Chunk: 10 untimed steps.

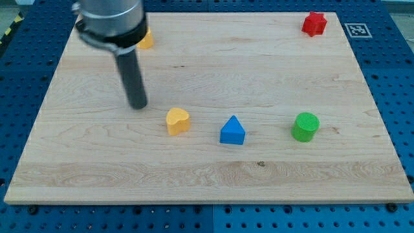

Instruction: Push the yellow heart to the red star

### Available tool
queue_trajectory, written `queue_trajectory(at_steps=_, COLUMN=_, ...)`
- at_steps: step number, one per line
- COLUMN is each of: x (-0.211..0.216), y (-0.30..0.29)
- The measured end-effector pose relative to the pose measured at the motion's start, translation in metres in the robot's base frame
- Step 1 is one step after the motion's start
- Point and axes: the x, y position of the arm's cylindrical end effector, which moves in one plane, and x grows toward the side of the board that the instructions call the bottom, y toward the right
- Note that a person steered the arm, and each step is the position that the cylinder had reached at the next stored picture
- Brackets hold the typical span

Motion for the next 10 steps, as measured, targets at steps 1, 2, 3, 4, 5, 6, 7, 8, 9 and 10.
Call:
queue_trajectory(at_steps=1, x=0.046, y=0.014)
queue_trajectory(at_steps=2, x=0.048, y=0.025)
queue_trajectory(at_steps=3, x=0.048, y=0.042)
queue_trajectory(at_steps=4, x=0.045, y=0.082)
queue_trajectory(at_steps=5, x=0.04, y=0.122)
queue_trajectory(at_steps=6, x=0.038, y=0.126)
queue_trajectory(at_steps=7, x=0.052, y=0.108)
queue_trajectory(at_steps=8, x=0.06, y=0.099)
queue_trajectory(at_steps=9, x=0.053, y=0.097)
queue_trajectory(at_steps=10, x=0.042, y=0.096)
